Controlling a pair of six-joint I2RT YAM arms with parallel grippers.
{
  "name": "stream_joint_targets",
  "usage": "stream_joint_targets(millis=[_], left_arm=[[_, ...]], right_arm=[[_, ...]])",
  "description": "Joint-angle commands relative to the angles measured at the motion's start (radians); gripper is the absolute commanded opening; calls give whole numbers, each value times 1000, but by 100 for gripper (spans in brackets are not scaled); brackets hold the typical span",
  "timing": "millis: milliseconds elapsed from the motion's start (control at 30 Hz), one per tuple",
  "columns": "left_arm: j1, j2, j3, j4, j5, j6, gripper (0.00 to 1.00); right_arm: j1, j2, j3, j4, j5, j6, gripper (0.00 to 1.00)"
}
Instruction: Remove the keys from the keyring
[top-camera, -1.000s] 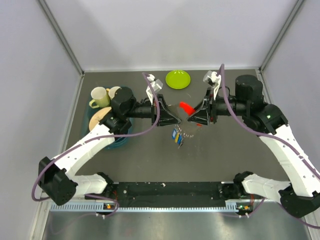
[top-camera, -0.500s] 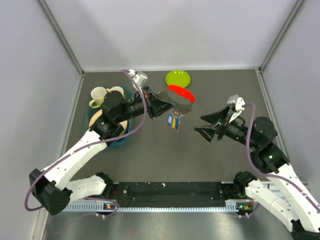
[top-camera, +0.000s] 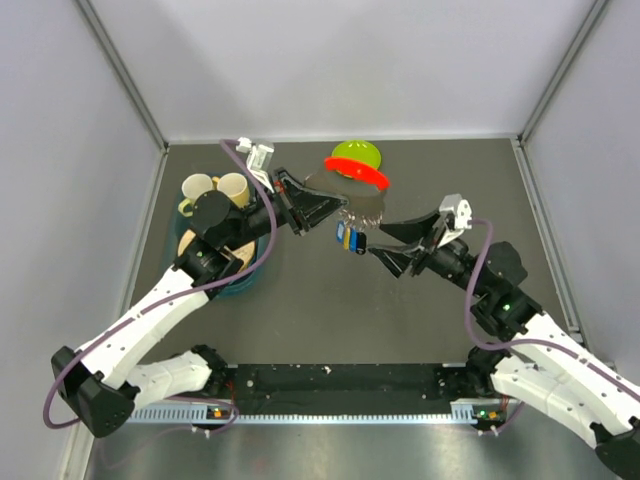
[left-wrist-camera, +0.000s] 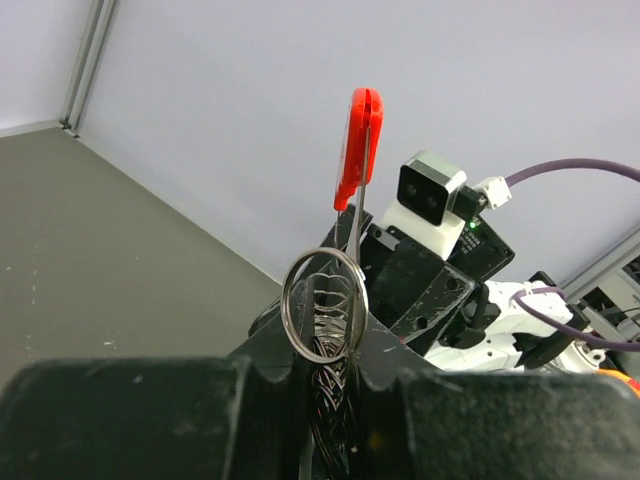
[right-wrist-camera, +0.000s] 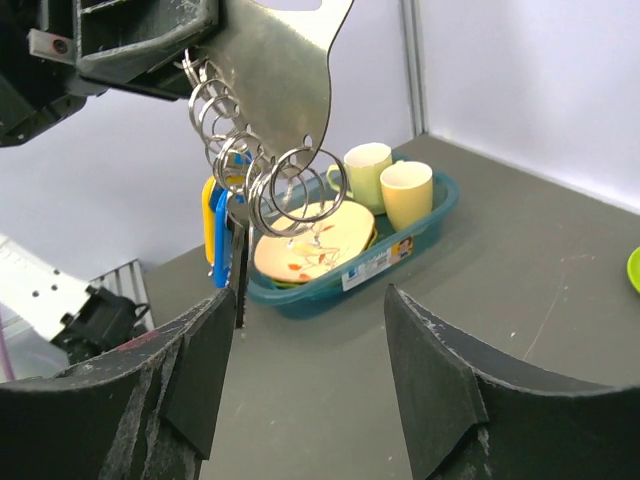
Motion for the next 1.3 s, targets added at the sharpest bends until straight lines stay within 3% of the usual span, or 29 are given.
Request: stream_joint_targets(millis=[0,233,500,1267], left_arm=[[-9,-35,-5,114,-23,-50,0],[-17,-44,-15,119,-31,-59,0],[-17,-62,-17,99,-40,-44,0],[-23,-70,-32,76,-87,-19,0]], right_arm=[[44,61,58,145,86,-61,59],[101,139,77,214,133,-98,54],[118,151,66,220,212,-129,35],[175,191,67,294,244,-164,46]])
